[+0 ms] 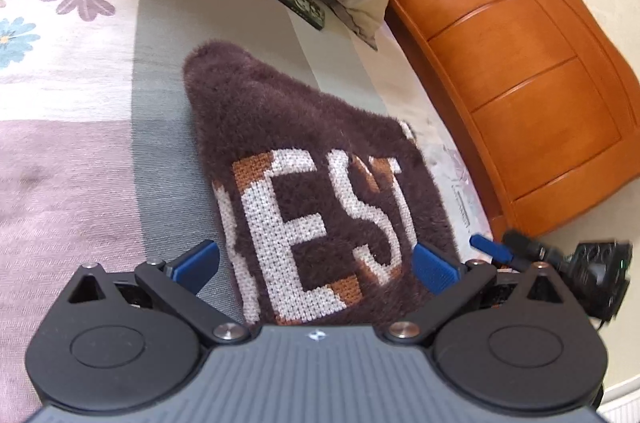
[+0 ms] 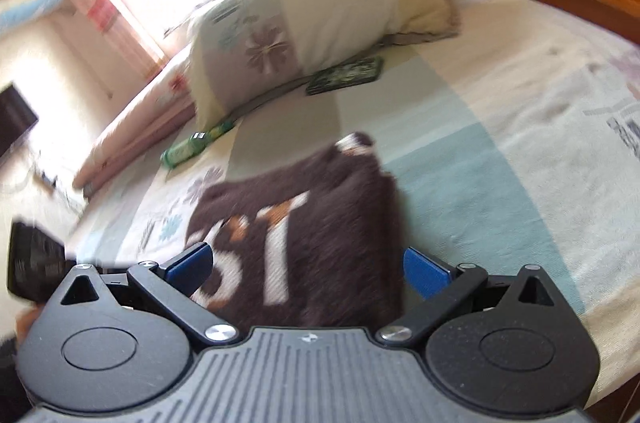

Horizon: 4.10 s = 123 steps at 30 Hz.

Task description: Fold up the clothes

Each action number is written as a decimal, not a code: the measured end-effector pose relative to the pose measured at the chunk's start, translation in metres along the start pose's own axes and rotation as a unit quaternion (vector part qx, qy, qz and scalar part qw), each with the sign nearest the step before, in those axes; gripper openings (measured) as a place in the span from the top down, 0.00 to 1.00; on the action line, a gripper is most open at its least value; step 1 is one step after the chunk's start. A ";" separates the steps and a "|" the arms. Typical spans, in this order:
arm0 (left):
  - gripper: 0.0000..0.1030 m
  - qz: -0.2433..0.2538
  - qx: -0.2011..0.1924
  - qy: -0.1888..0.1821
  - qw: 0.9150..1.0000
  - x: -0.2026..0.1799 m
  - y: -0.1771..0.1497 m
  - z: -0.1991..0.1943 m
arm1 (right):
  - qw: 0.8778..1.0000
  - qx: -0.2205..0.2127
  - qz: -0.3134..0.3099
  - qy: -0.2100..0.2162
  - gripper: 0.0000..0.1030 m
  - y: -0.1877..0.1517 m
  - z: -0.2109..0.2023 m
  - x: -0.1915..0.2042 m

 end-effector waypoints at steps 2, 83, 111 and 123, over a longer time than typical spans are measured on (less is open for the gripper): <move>0.01 0.003 0.007 0.004 1.000 -0.001 0.000 0.004 | 0.999 0.018 0.023 0.016 0.00 0.004 0.005 -0.012; 0.01 -0.142 0.160 -0.110 0.971 -0.020 0.061 0.155 | 0.953 0.207 0.136 0.177 0.00 -0.005 0.099 -0.072; 0.01 -0.115 0.155 -0.137 0.972 -0.069 0.053 0.194 | 0.951 0.205 0.132 0.189 0.00 -0.010 0.105 -0.062; 0.01 -0.140 0.134 -0.119 0.974 -0.113 0.044 0.222 | 0.947 0.190 0.150 0.210 0.00 -0.006 0.102 -0.066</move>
Point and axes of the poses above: each gripper's, at about its wrist camera, not at the fingertips, and z roughly the way its jaws point, x to its left, y to its top, the point moved 5 cm from there along z, roughly the way its jaws point, and after that the axes turned 5 degrees about -z, right-handed, at the moved point
